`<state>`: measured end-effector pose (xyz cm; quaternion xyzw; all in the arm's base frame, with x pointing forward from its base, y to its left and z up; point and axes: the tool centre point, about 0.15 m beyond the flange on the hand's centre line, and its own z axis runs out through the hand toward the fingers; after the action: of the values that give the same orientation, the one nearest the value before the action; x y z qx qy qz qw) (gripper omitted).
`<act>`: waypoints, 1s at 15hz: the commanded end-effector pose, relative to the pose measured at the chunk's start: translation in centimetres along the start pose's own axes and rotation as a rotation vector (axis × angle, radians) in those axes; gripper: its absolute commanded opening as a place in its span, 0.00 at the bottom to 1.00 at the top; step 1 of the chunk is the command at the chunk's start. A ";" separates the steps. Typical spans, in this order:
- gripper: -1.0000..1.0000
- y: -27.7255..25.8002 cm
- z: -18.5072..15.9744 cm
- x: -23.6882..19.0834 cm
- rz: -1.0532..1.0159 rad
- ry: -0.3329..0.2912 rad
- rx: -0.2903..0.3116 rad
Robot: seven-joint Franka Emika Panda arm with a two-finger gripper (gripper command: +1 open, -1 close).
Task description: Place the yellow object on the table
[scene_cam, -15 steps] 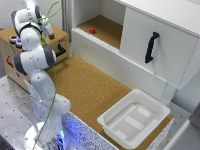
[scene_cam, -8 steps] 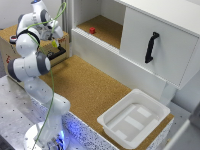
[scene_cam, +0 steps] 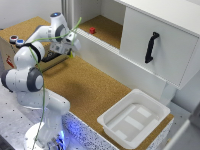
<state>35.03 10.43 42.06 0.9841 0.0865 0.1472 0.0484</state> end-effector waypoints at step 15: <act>0.00 21.5 16.6 -2.5 -0.098 0.023 -0.057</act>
<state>40.14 -8.20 34.53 0.9816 0.1207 0.1263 0.0771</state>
